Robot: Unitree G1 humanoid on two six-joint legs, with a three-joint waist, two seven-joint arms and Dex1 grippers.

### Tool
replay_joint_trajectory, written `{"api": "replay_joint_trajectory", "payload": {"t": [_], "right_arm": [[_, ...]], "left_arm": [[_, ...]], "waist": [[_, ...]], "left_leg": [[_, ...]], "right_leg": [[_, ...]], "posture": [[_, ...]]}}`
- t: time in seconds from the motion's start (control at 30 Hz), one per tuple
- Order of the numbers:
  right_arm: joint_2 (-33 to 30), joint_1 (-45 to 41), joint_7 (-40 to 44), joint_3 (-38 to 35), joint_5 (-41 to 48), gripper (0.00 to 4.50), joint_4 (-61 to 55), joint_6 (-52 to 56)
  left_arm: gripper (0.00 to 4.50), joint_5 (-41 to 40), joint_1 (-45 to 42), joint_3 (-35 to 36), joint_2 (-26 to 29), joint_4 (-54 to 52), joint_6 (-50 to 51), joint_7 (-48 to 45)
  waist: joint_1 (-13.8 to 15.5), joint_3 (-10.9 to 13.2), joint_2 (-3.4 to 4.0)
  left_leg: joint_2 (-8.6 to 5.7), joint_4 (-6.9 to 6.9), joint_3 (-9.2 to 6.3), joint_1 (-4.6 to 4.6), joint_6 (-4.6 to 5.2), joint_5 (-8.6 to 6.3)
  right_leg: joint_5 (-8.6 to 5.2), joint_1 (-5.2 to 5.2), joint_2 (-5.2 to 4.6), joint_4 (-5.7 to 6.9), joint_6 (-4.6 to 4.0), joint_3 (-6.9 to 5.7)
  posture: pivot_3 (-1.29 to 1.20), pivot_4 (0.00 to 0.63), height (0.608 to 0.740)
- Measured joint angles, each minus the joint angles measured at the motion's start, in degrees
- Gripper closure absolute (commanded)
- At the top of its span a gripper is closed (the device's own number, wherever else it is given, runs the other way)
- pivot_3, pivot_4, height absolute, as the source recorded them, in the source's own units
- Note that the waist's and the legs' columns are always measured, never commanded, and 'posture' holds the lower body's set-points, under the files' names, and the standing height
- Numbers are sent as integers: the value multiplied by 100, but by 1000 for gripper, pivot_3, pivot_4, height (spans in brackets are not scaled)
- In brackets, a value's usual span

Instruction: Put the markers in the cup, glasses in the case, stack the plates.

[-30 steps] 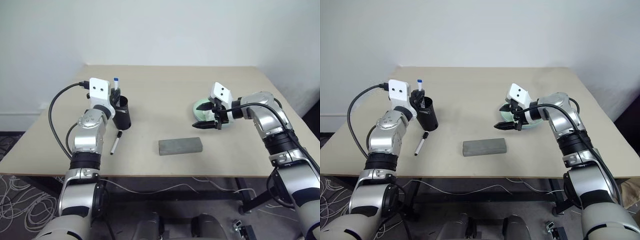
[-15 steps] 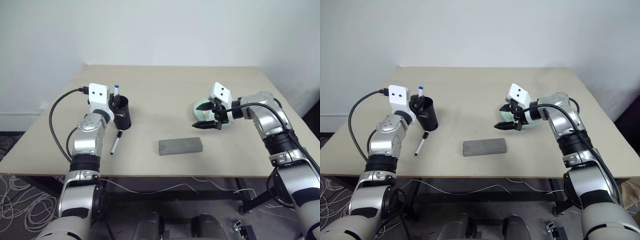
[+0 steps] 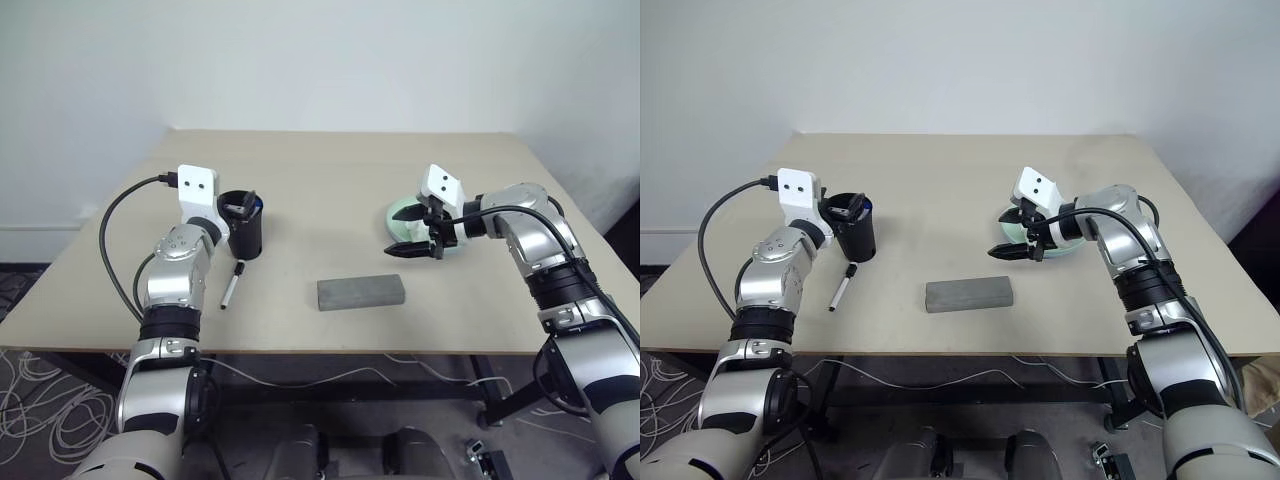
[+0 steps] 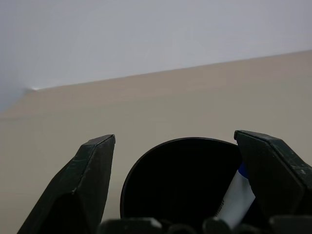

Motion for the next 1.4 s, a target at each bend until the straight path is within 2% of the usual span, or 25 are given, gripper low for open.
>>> {"api": "replay_joint_trajectory", "payload": {"t": [0.9, 1.4], "right_arm": [[1, 0, -1, 0, 0, 361, 5, -9], [14, -1, -5, 0, -1, 361, 30, -18]], "left_arm": [[312, -305, -208, 336, 76, -106, 468, -90], [312, -1218, -167, 225, 176, -2570, 2258, -896]], "waist": [[0, 0, 0], [-3, 1, 0]], "left_leg": [[-1, -2, 1, -1, 0, 0], [0, -7, 1, -1, -1, 0]], "right_leg": [[0, -1, 0, -3, 0, 0], [-1, 0, 3, -6, 0, 0]], "posture": [[0, 0, 700], [0, 0, 700]]}}
